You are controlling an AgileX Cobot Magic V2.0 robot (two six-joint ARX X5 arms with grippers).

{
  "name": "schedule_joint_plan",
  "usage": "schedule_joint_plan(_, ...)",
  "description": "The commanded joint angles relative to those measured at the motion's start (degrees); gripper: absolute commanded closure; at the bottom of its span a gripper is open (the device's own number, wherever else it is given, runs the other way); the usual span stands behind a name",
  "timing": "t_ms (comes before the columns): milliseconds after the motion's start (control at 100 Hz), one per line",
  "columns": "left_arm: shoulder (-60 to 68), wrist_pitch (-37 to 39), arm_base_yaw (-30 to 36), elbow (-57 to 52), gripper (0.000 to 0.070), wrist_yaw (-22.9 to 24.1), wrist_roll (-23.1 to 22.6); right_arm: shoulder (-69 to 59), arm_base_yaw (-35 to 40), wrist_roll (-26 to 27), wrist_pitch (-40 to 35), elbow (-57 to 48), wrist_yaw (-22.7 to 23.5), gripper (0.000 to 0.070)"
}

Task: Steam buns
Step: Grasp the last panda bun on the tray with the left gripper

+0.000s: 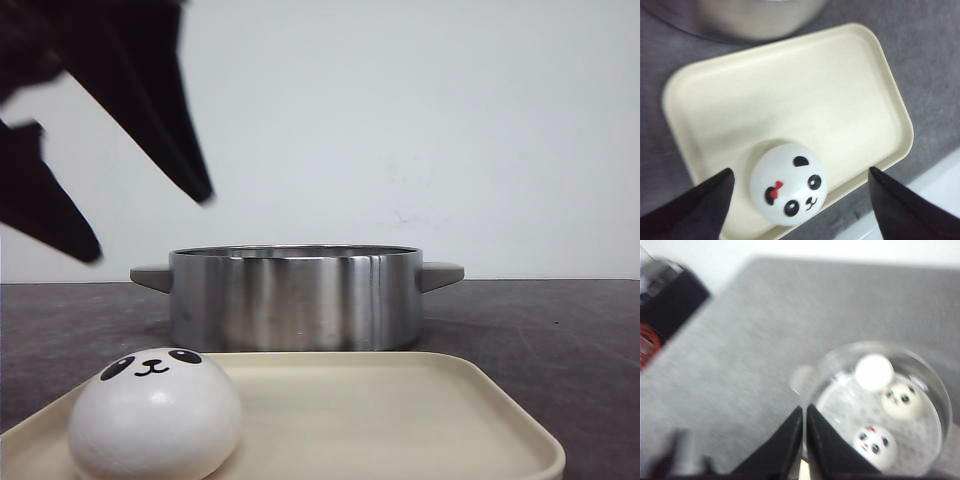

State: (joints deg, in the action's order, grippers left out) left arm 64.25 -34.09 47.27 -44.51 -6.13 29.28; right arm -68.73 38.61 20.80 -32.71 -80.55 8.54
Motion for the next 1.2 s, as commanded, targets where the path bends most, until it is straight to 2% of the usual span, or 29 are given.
schedule_joint_plan(0,3.5,0.9,0.8,-0.7,0.0187,0.3,0.3,1.7,1.1,-0.7,1.0,-1.1,-1.4,0.0696)
schedule_joint_plan(150,11.0,0.7,1.3,-0.7,0.0187,0.3,0.3,5.7,1.9,-0.7,0.7,-1.1,-4.5,0.0696)
schedule_joint_plan(580,19.7,0.9,1.6,-0.7,0.0194,0.2,0.2,6.6,1.9,-0.7,-3.0,-1.1,-4.6,0.0696)
schedule_joint_plan(610,19.8,0.9,1.6,-0.7,0.0219,0.2,0.0,6.6,1.9,-0.7,-3.1,-1.1,-4.6,0.0696)
schedule_joint_plan(640,19.9,0.9,1.6,-0.7,0.0295,0.2,-0.4,6.6,1.9,-0.7,-3.2,-1.1,-4.8,0.0696)
schedule_joint_plan(670,20.1,0.8,1.6,-0.7,0.0416,0.2,-0.9,6.6,1.9,-0.7,-3.4,-1.1,-5.3,0.0696)
schedule_joint_plan(720,20.1,0.6,1.6,-0.7,0.0673,0.2,-1.9,6.6,1.9,-0.7,-3.6,-1.1,-5.9,0.0696)
schedule_joint_plan(730,20.1,0.6,1.6,-0.7,0.0700,0.2,-2.1,6.6,1.9,-0.7,-3.6,-1.1,-6.0,0.0696)
schedule_joint_plan(760,20.1,0.8,1.6,-0.7,0.0682,0.2,-2.5,6.6,1.9,-0.7,-3.8,-1.1,-6.0,0.0696)
schedule_joint_plan(940,18.5,0.2,1.6,-3.2,0.0692,0.1,-5.7,6.6,1.9,-0.7,-4.6,-1.1,-6.0,0.0696)
schedule_joint_plan(1190,15.5,-0.4,-0.5,-17.4,0.0691,2.3,-12.0,6.6,1.9,-0.7,-4.9,-1.1,-7.1,0.0696)
